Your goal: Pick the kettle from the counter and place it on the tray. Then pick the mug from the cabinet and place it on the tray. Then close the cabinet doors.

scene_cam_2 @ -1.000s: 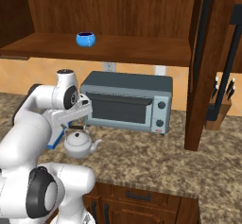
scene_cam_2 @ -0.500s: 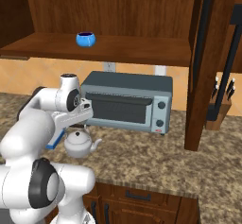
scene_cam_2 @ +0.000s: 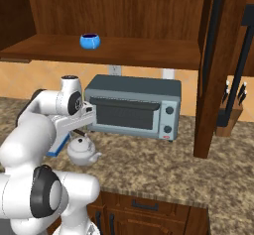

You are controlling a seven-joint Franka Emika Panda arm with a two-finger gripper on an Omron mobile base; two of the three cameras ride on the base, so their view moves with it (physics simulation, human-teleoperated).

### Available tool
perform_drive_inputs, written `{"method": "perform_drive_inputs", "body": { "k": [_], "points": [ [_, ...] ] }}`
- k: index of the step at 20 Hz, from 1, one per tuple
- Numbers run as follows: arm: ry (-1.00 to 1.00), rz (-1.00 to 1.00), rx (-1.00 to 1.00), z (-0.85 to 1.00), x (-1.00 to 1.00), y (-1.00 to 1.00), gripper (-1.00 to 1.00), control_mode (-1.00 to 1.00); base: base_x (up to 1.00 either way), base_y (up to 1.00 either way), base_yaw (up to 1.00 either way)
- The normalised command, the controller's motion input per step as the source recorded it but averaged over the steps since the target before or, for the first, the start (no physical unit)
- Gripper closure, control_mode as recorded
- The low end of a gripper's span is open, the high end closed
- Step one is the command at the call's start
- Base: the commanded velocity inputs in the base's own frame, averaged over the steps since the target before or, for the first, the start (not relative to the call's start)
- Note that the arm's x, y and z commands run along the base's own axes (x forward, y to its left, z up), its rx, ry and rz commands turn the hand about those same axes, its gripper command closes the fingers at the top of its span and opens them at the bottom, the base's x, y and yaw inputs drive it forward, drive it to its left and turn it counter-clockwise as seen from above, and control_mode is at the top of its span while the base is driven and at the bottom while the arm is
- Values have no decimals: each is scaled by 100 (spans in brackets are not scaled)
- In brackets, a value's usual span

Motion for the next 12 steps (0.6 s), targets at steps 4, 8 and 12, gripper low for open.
{"method": "perform_drive_inputs", "body": {
  "k": [4,8,12],
  "points": [
    [0,0,-2,56,-9,39,100,-100,0,0,0],
    [5,0,-7,64,-4,53,100,-100,0,0,0],
    [13,2,-8,19,0,50,100,-100,0,0,0]
  ]
}}
